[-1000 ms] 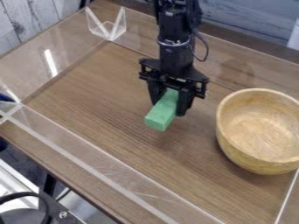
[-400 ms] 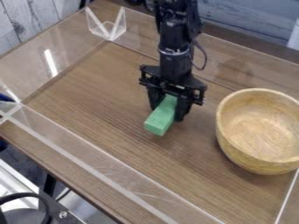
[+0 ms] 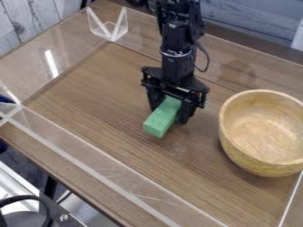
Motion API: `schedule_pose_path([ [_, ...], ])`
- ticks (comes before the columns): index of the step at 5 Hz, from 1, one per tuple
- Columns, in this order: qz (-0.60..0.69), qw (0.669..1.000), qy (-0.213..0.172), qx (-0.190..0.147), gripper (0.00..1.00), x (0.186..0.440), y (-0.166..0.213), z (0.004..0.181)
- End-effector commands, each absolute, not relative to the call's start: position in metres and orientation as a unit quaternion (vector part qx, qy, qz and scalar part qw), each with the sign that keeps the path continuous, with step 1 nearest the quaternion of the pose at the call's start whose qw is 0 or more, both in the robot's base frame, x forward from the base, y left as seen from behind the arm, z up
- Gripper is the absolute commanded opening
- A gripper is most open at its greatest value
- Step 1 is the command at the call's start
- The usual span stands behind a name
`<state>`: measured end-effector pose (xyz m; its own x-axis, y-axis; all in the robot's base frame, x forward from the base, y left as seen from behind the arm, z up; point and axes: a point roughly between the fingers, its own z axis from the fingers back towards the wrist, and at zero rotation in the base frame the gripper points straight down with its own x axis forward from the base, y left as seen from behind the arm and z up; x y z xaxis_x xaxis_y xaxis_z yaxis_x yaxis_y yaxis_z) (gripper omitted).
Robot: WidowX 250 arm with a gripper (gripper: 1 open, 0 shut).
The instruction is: Remove the green block from inside the brown bowl and put it on the table
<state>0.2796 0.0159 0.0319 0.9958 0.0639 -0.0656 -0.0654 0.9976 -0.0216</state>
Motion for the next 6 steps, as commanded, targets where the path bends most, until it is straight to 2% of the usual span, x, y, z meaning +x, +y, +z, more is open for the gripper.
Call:
schedule_pose_path([
  [1,0.034,0.999,0.011,-0.012,1.00,0.286,0.017,0.047],
  [4,0.017,0.999,-0.041,-0.023,1.00,0.276,0.004,0.116],
  [6,-0.014,0.999,-0.027,-0.013,1.00,0.261,-0.003,0.099],
])
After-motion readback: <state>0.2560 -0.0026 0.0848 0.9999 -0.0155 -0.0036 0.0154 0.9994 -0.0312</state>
